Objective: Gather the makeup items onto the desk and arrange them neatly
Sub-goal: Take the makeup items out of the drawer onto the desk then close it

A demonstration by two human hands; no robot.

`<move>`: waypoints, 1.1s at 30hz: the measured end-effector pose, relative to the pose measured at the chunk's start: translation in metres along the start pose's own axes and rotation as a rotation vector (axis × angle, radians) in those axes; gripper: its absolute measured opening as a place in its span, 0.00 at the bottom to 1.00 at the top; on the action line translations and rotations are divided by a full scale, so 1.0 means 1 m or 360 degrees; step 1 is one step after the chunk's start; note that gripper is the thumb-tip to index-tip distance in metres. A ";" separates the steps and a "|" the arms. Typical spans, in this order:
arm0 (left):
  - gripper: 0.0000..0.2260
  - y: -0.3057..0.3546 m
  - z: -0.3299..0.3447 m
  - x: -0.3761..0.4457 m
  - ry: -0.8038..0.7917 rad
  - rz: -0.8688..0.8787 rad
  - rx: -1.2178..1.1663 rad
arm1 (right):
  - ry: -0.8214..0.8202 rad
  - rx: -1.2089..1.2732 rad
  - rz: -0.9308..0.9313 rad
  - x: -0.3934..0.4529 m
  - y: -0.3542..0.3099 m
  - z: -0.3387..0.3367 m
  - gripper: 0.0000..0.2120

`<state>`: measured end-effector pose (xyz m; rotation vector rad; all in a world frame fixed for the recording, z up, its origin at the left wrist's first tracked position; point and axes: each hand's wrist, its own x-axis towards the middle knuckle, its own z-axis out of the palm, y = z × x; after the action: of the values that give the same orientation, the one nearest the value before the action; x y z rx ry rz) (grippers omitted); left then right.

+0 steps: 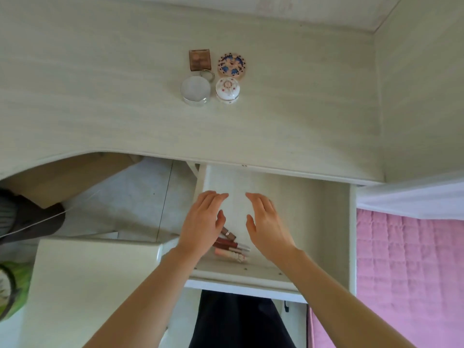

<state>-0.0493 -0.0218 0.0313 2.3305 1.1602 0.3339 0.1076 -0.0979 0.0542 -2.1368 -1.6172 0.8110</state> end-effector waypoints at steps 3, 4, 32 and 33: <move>0.16 -0.005 0.024 -0.015 -0.0302 -0.0058 0.0061 | -0.0214 0.0022 0.0146 -0.017 0.017 0.025 0.23; 0.17 -0.006 0.032 -0.016 -0.0431 -0.0091 0.0096 | -0.0277 0.0025 0.0191 -0.020 0.023 0.034 0.23; 0.08 -0.046 0.099 0.024 -0.0997 -0.0048 0.0430 | -0.0613 -0.0311 0.0317 -0.013 0.075 0.132 0.11; 0.07 -0.046 0.099 0.026 -0.0996 -0.0094 0.0373 | -0.0616 -0.0311 0.0318 -0.012 0.075 0.133 0.11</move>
<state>-0.0219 -0.0102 -0.0769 2.3235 0.9774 -0.5479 0.0796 -0.1411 -0.0905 -2.4224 -1.7431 1.2397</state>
